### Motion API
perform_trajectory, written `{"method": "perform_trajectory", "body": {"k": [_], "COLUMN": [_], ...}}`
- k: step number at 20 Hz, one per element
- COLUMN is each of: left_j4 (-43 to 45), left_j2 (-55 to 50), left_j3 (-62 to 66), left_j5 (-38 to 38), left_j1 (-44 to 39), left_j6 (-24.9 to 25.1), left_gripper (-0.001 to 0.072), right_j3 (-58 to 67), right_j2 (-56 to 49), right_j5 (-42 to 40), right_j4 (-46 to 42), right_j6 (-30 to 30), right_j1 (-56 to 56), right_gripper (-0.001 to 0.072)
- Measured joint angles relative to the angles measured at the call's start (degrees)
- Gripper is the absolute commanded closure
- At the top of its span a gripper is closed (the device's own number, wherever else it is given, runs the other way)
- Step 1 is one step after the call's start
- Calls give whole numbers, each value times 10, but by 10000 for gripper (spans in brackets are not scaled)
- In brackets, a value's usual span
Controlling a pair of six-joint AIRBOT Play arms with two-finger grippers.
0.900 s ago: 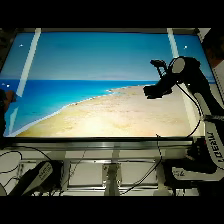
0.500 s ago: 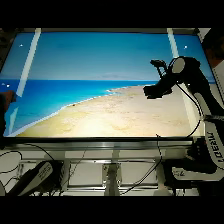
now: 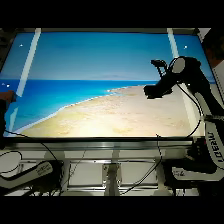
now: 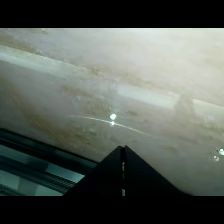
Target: Fold the clothes and pants, and hang the long-sleeved shirts on hangers.
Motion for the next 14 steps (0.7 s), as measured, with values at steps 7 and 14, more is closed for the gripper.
{"method": "perform_trajectory", "body": {"k": [7,14], "left_j4": [23,28], "left_j2": [-103,-167], "left_j3": [0,0], "left_j5": [145,269], "left_j1": [55,79], "left_j6": [0,-10], "left_gripper": [271,275], "right_j3": [0,0], "right_j2": [0,0], "right_j5": [-19,-46], "right_j4": [34,142], "right_j6": [2,4], "right_j1": [1,1], "right_gripper": [694,694]}}
